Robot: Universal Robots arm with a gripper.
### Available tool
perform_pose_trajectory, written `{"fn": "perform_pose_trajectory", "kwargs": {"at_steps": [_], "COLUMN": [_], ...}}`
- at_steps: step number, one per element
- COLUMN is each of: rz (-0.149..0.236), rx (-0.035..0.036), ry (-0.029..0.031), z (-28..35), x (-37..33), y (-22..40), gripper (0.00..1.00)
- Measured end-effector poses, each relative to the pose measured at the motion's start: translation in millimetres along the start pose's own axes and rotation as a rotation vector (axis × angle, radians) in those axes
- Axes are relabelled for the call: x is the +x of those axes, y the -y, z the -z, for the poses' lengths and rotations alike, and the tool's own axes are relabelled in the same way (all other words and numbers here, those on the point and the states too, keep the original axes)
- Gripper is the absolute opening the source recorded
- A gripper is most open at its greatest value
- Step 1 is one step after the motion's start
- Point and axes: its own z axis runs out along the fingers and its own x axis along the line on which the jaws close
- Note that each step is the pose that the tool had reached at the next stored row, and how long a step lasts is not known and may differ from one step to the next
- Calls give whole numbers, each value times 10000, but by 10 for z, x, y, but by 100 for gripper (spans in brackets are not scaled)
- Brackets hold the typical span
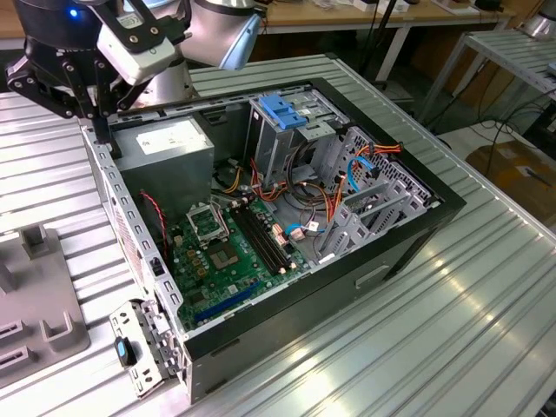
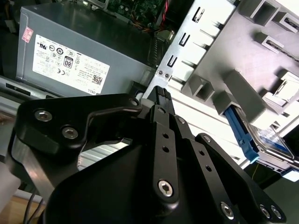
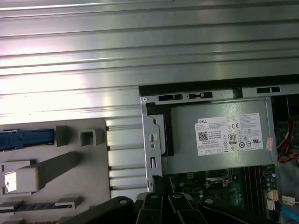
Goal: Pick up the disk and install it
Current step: 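Reach for the disk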
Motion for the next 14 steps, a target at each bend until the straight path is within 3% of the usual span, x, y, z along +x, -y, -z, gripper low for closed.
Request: {"fn": "perform_pose_trajectory", "kwargs": {"at_steps": [6, 14], "rz": [0, 0], "rx": [0, 0], "ry": [0, 0], "z": [1, 1], "x": [38, 39], "y": [3, 3], "gripper": [11, 11]}}
